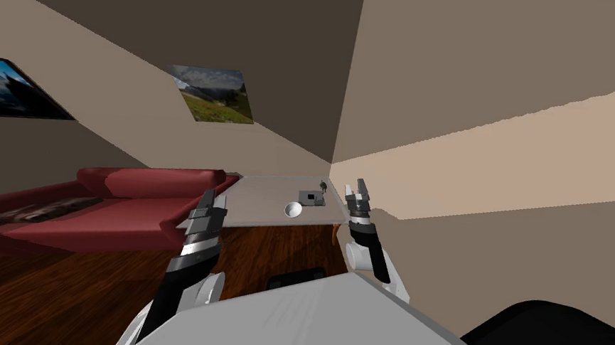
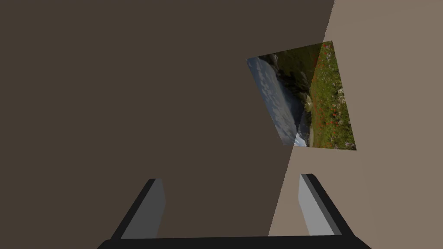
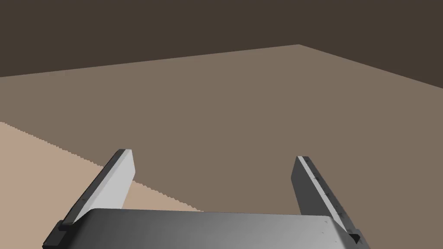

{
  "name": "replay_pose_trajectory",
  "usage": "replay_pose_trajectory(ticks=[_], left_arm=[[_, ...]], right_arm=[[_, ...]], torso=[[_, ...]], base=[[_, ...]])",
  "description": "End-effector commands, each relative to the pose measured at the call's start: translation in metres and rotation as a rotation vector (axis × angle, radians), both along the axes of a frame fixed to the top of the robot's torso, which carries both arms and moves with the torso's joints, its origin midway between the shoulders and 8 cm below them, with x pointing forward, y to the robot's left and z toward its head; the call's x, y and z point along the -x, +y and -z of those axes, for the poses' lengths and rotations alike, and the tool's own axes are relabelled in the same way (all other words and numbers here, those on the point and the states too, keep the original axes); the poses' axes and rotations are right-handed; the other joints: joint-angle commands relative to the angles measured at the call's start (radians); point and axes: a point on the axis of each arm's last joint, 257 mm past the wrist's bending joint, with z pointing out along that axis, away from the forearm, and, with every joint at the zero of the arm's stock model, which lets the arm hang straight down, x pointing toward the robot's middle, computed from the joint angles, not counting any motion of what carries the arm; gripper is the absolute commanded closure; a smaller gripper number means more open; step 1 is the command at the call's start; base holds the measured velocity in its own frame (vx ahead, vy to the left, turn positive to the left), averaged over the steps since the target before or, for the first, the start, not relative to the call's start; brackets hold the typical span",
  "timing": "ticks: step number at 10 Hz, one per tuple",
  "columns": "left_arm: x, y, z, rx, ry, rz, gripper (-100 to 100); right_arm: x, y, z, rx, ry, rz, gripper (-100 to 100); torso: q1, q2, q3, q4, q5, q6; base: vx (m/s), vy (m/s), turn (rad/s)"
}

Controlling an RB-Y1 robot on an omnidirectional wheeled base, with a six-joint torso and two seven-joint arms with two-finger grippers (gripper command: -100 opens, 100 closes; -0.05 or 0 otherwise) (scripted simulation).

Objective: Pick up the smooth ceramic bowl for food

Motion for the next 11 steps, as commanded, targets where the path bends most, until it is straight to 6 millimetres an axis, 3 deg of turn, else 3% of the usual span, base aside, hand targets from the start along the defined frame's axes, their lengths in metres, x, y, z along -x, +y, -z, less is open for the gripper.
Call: replay_pose_trajectory(ticks=[1, 7, 10, 11], left_arm=[[-0.005, -0.003, 0.005, -0.03, 0.023, 0.018, -100], [-0.033, -0.011, 0.044, -0.112, 0.165, 0.058, -100], [-0.054, -0.011, 0.078, -0.141, 0.28, 0.06, -100], [-0.054, -0.011, 0.079, -0.14, 0.284, 0.059, -100]], right_arm=[[0.0, 0.0, 0.0, 0.0, 0.0, 0.0, 0], [0.0, 0.0, 0.0, 0.0, 0.0, 0.0, 0], [0.0, 0.0, 0.0, 0.0, 0.0, 0.0, 0], [0.0, 0.0, 0.0, 0.0, 0.0, 0.0, 0]], torso=[[0.0, 0.0, 0.0, 0.0, 0.0, 0.0], [-0.003, -0.002, -0.001, 0.0, -0.001, 0.0], [-0.003, -0.001, -0.001, 0.0, -0.001, 0.0], [-0.004, -0.002, -0.001, 0.0, -0.001, 0.0]], base=[[0.004, -0.009, -0.009], [0.015, -0.033, -0.012], [0.015, -0.049, -0.016], [0.014, -0.049, -0.002]])
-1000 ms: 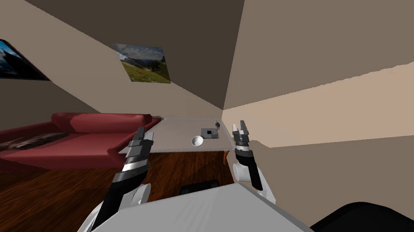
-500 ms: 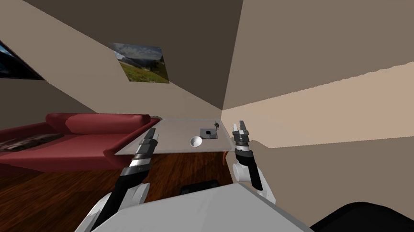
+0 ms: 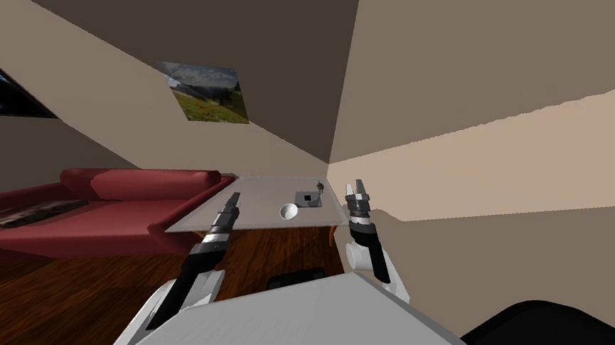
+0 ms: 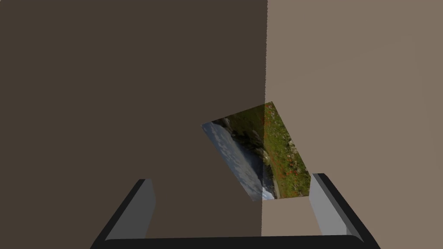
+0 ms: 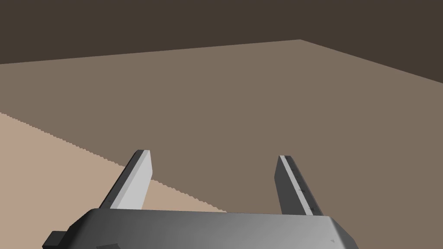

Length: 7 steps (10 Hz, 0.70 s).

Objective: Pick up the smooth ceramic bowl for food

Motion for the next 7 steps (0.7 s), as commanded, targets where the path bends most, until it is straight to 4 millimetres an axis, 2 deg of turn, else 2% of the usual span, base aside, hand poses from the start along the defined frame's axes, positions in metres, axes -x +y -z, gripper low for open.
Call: replay_pose_trajectory(ticks=[1, 2, 3, 6, 7], left_arm=[[-0.009, 0.001, 0.016, -0.011, 0.053, -0.005, -100], [-0.016, 0.001, 0.028, -0.02, 0.087, -0.007, -100], [-0.016, 0.002, 0.03, -0.019, 0.098, -0.011, -100], [-0.035, 0.004, 0.073, -0.038, 0.224, -0.027, -100], [-0.035, 0.006, 0.077, -0.037, 0.241, -0.033, -100]], right_arm=[[0.0, 0.0, 0.0, 0.0, 0.0, 0.0, 0], [0.0, 0.0, 0.0, 0.0, 0.0, 0.0, 0], [0.0, 0.0, 0.0, 0.0, 0.0, 0.0, 0], [0.0, 0.0, 0.0, 0.0, 0.0, 0.0, 0], [0.0, 0.0, 0.0, 0.0, 0.0, 0.0, 0]], torso=[[0.0, 0.0, 0.0, 0.0, 0.0, 0.0], [0.001, 0.0, 0.0, 0.0, 0.0, 0.0], [0.0, 0.0, 0.0, 0.0, 0.0, 0.0], [-0.001, 0.0, 0.0, 0.0, 0.0, 0.0], [-0.001, -0.001, -0.001, 0.0, 0.0, 0.0]], base=[[0.009, -0.038, -0.016], [0.008, -0.056, -0.024], [0.016, -0.047, -0.002], [0.027, -0.06, -0.024], [0.034, -0.047, -0.007]])
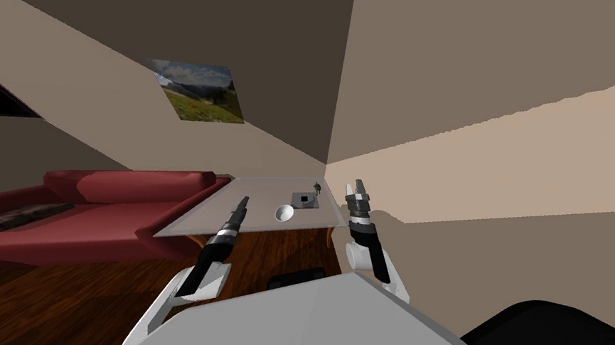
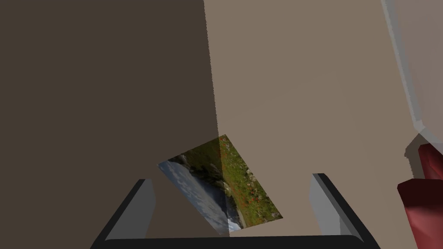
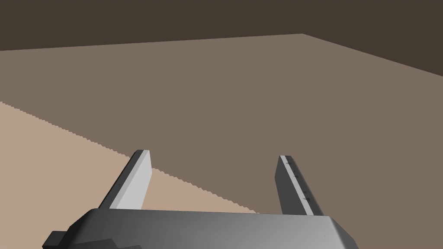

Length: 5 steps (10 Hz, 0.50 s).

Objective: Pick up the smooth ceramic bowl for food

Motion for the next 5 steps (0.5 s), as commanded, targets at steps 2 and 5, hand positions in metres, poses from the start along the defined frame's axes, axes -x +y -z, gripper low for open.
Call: replay_pose_trajectory(ticks=[2, 5], left_arm=[[-0.006, 0.002, 0.022, -0.006, 0.067, -0.013, -100], [-0.015, 0.004, 0.057, -0.012, 0.171, -0.032, -100]], right_arm=[[0.0, 0.0, 0.0, 0.0, 0.0, 0.0, 0], [0.0, 0.0, 0.0, 0.0, 0.0, 0.0, 0]], torso=[[0.001, 0.001, 0.0, 0.0, 0.0, 0.0], [0.0, 0.0, 0.0, 0.0, 0.0, 0.0]], base=[[0.018, -0.033, -0.019], [0.026, -0.044, -0.029]])
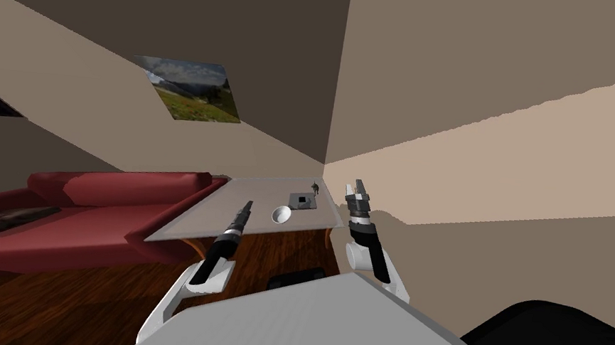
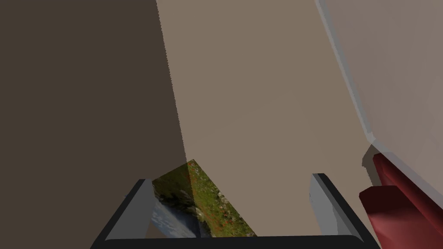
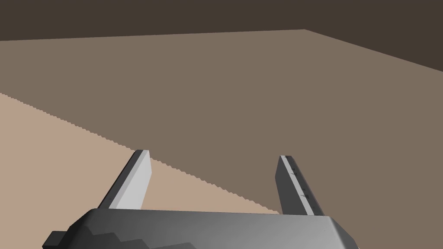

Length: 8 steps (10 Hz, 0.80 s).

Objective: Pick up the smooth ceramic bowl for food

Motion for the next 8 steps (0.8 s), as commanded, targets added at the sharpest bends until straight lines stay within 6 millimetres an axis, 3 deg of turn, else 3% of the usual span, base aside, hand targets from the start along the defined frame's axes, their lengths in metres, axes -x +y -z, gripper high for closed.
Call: replay_pose_trajectory(ticks=[1, 4, 8], left_arm=[[-0.006, -0.002, 0.017, -0.003, 0.053, -0.008, -100], [-0.008, 0.001, 0.04, -0.005, 0.125, -0.024, -100], [-0.013, 0.004, 0.095, -0.012, 0.288, -0.05, -100]], right_arm=[[0.0, 0.0, 0.0, 0.0, 0.0, 0.0, 0], [0.0, 0.0, 0.0, 0.0, 0.0, 0.0, 0], [0.0, 0.0, 0.0, 0.0, 0.0, 0.0, 0]], torso=[[0.0, 0.0, 0.0, 0.0, 0.0, 0.0], [0.001, 0.0, 0.0, 0.0, 0.0, 0.0], [0.002, 0.0, 0.0, 0.0, 0.0, 0.0]], base=[[0.03, -0.024, -0.037], [0.024, -0.019, -0.025], [0.031, -0.012, -0.043]])
